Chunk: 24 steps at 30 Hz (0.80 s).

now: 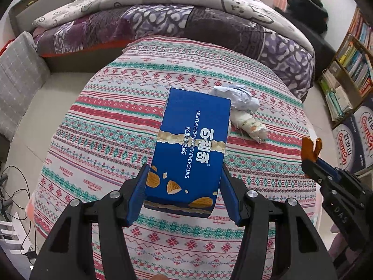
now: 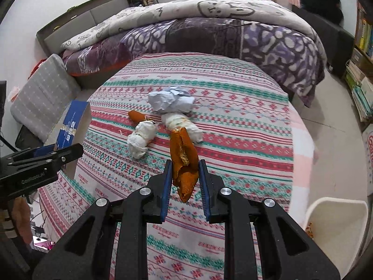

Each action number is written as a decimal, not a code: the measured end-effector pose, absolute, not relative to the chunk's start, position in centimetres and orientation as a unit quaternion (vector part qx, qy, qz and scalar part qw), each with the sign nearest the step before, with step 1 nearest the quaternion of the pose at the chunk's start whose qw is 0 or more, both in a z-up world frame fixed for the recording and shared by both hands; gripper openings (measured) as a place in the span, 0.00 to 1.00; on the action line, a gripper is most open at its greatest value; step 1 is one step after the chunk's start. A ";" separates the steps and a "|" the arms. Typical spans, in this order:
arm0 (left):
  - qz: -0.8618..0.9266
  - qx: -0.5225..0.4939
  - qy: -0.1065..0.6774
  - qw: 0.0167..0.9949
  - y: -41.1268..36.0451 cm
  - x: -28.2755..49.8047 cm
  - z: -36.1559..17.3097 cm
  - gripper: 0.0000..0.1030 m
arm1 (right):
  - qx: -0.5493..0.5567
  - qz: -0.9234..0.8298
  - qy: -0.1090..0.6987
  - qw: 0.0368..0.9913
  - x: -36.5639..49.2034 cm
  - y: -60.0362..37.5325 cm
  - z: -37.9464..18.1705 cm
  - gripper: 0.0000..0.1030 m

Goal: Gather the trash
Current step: 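Carry the orange wrapper to the white bin and open the right gripper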

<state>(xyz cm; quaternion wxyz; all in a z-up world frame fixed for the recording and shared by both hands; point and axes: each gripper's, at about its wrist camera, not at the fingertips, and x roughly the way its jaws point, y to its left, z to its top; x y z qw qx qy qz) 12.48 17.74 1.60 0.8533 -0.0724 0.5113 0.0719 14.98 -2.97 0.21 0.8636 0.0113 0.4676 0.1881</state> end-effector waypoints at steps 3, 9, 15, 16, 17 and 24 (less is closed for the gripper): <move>0.068 -0.069 0.509 0.855 16.9 12.5 1.6 0.56 | 0.018 0.177 0.467 0.866 14.9 -4.1 0.4 0.21; 0.056 -0.060 0.504 0.860 14.7 12.5 1.7 0.56 | 0.035 0.147 0.477 0.866 14.9 -7.0 0.5 0.21; 0.037 -0.047 0.498 0.865 12.2 12.7 2.0 0.56 | 0.053 0.105 0.491 0.863 14.4 -11.1 0.6 0.21; 0.032 -0.044 0.498 0.865 11.6 12.7 2.0 0.56 | 0.055 0.097 0.494 0.862 14.3 -11.8 0.7 0.21; 0.028 -0.042 0.498 0.866 11.2 12.8 2.0 0.56 | 0.058 0.088 0.496 0.862 14.1 -12.6 0.6 0.21; 0.000 -0.028 0.495 0.868 7.7 12.9 2.0 0.56 | 0.090 0.019 0.519 0.850 12.0 -18.9 0.3 0.21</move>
